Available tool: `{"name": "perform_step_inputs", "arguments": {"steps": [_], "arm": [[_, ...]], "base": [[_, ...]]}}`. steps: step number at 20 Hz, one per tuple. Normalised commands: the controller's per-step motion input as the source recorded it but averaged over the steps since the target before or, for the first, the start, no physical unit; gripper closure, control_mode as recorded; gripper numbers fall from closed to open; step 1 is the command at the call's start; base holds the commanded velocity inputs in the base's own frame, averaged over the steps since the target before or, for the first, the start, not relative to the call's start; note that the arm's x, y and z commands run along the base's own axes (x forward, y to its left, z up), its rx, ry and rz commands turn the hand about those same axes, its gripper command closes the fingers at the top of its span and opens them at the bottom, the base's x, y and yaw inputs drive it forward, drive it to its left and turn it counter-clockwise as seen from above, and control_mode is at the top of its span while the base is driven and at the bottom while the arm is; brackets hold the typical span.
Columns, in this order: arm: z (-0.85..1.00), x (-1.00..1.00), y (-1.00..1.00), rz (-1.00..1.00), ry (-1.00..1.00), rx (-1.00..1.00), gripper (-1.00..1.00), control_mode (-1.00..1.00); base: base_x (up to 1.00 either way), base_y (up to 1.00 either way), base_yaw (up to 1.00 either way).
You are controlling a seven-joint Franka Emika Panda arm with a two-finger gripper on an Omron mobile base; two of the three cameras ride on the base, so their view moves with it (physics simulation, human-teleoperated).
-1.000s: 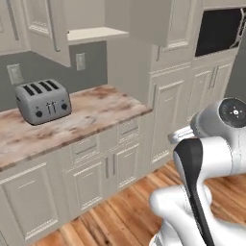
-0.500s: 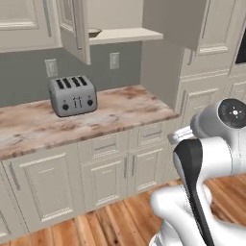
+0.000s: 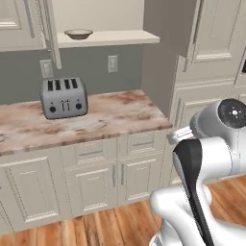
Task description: Take the smaller bowl and place it next to the appetizer plate on the dining counter , and place the larger bowl next to the plate with cooked food.
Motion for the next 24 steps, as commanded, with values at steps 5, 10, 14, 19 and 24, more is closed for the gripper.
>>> {"name": "perform_step_inputs", "arguments": {"steps": [5,10,14,19,24], "arm": [[0.00,0.00,0.00,0.00,0.00,0.00,-1.00,1.00],[0.00,0.00,0.00,0.00,0.00,0.00,-1.00,1.00],[0.00,0.00,0.00,0.00,0.00,0.00,-1.00,1.00],[0.00,0.00,0.00,0.00,0.00,0.00,-1.00,1.00],[0.00,0.00,0.00,0.00,0.00,0.00,-1.00,1.00]], "base": [[0.59,-0.09,0.17],[0.71,0.10,0.09],[0.72,0.18,0.07],[0.55,0.38,0.07],[0.38,0.49,0.06]]}}
